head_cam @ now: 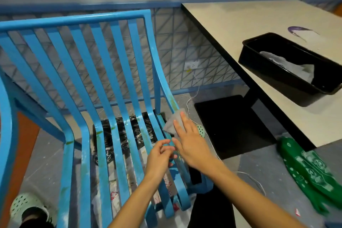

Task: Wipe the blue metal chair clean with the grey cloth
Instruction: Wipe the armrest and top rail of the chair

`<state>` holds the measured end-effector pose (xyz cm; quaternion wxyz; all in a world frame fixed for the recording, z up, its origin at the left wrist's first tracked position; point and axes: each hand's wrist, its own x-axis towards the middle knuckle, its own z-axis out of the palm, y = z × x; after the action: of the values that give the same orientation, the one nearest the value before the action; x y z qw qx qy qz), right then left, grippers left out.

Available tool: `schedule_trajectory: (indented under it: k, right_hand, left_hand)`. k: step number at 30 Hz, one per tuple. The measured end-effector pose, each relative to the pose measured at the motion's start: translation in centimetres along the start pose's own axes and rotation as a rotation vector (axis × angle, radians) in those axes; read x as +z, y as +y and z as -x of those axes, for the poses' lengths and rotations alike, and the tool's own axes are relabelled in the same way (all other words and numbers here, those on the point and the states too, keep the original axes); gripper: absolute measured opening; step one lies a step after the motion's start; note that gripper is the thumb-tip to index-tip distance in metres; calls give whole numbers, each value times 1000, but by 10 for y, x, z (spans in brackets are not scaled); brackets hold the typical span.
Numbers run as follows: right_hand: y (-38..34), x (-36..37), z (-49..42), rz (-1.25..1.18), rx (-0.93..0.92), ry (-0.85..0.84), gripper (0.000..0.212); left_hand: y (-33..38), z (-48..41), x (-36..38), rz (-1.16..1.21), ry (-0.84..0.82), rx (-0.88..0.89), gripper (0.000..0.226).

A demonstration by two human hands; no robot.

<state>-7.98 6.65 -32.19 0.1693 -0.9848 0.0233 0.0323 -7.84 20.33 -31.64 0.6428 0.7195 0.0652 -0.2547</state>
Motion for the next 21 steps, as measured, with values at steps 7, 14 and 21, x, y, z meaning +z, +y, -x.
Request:
schedule_trajectory:
  k: [7,14,21]
  right_hand:
    - [-5,-3,-114,-7,-10,-11,69]
    - [6,-3,-85,5,-75,-31,69]
    - [12,-1,64,-78,-42,-3,65]
  left_hand:
    - [4,-4,-8,37,-8,-41,17]
    - [9,-2,-21,18,-2,-20,17]
    - [6,-4,-16,31,-35,-3,14]
